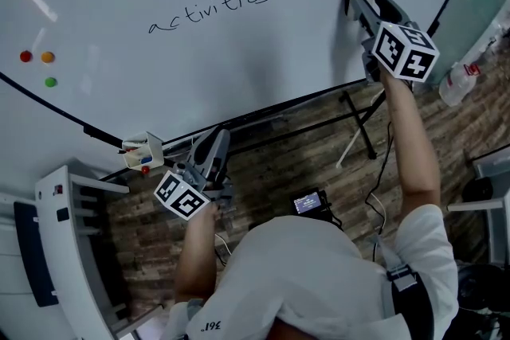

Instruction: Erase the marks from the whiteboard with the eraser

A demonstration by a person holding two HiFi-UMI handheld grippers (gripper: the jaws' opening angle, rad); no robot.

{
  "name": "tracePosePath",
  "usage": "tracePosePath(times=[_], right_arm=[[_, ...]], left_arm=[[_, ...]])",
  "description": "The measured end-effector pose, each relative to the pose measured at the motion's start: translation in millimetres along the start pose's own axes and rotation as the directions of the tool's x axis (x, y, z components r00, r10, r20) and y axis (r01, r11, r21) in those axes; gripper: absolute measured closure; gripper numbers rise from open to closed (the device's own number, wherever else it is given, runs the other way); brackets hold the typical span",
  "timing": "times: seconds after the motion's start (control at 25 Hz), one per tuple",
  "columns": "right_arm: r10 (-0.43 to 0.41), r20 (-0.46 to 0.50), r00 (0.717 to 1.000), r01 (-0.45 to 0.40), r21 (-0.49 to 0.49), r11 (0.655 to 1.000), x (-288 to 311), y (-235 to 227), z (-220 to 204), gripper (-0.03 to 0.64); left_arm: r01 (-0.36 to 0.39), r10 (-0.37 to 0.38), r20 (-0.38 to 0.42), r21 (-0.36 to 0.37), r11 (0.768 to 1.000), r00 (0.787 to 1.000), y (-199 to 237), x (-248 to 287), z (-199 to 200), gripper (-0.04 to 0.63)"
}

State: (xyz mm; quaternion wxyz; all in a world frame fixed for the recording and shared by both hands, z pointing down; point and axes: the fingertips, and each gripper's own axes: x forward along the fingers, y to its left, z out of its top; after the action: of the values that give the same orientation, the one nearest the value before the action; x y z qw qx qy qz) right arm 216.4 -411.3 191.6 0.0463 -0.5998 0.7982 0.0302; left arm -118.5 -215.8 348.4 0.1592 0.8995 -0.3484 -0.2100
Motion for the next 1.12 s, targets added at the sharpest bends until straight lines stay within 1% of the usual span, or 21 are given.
tracePosePath(times=[0.24, 0.64, 0.92, 1.12], right_arm=[[-0.032, 0.001, 1.0, 0.032, -0.021, 0.999, 6, -4, -2, 0.377], [-0.109, 0.001, 0.994, 0.109, -0.051, 0.993, 10, 1, -3, 0.377], [-0.146, -0.012, 0.989, 0.146, -0.011, 0.989, 13, 7, -3, 0.377], [-0.151, -0.01, 0.989, 0.151, -0.005, 0.989, 13, 22, -1, 0.377]], left_arm=[[-0.013, 0.013, -0.003, -0.001, 1.0, 1.0, 5, -5, 0, 0.588], [-0.021, 0.021, 0.001, -0.011, 1.0, 1.0, 12, -13, 1, 0.588], [-0.015, 0.015, -0.005, -0.027, 1.0, 1.0, 13, -16, -2, 0.588], [-0.008, 0.008, -0.006, -0.026, 1.0, 1.0, 12, -22, 1, 0.588]])
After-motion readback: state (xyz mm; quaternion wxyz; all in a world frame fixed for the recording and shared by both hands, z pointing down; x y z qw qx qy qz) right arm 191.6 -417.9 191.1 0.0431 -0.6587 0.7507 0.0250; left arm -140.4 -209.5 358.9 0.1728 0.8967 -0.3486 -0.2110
